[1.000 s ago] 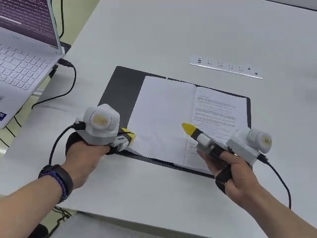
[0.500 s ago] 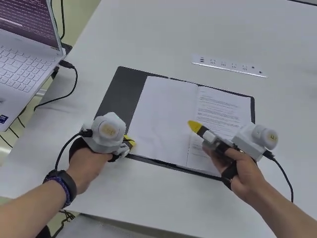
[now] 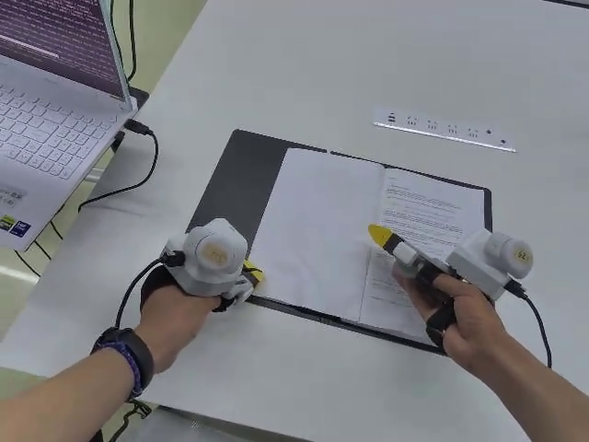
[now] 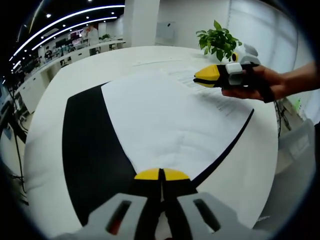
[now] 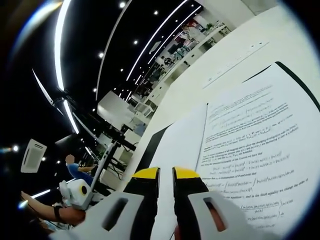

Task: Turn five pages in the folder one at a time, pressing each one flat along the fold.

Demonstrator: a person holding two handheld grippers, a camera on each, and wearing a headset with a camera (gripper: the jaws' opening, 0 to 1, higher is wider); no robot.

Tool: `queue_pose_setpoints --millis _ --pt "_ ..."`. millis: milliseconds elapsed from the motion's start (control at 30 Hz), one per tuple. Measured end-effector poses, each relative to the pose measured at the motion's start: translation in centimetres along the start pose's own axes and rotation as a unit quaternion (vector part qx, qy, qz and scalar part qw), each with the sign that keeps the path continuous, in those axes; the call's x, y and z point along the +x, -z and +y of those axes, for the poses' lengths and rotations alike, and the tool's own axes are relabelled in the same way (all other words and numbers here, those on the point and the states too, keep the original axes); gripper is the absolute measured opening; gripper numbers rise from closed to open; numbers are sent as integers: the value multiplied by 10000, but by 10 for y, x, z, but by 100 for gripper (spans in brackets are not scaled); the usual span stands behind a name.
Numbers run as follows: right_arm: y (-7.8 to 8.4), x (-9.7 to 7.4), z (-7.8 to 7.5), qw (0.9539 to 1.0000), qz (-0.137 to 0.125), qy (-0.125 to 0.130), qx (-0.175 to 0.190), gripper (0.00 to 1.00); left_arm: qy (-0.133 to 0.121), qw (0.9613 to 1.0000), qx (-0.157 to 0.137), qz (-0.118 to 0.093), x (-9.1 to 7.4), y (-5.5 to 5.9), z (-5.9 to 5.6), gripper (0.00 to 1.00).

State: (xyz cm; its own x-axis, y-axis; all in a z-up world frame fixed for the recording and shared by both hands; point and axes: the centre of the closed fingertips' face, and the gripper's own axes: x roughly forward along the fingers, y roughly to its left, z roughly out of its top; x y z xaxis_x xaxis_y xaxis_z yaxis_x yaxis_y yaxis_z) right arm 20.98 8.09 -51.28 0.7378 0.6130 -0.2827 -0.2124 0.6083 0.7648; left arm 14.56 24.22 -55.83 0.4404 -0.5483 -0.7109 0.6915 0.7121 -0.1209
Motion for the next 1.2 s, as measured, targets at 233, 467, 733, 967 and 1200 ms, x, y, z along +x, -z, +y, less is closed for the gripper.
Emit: queue_pose_setpoints --millis 233,467,733,967,1200 --pt "3 14 -15 9997 -21 130 191 3 0 10000 -54 17 1 1 0 0" --pt "5 21 -24 9994 -14 211 265 0 -36 10000 -83 6 1 2 0 0" --pt "-7 28 -18 9987 -232 250 381 0 -89 9999 -145 -19 1 2 0 0" --pt "-17 36 -12 9979 -398 327 381 0 -94 9995 -274 -97 1 2 1 0" --pt "-29 46 -14 9968 -539 340 478 0 -84 9996 -237 -84 1 2 0 0"
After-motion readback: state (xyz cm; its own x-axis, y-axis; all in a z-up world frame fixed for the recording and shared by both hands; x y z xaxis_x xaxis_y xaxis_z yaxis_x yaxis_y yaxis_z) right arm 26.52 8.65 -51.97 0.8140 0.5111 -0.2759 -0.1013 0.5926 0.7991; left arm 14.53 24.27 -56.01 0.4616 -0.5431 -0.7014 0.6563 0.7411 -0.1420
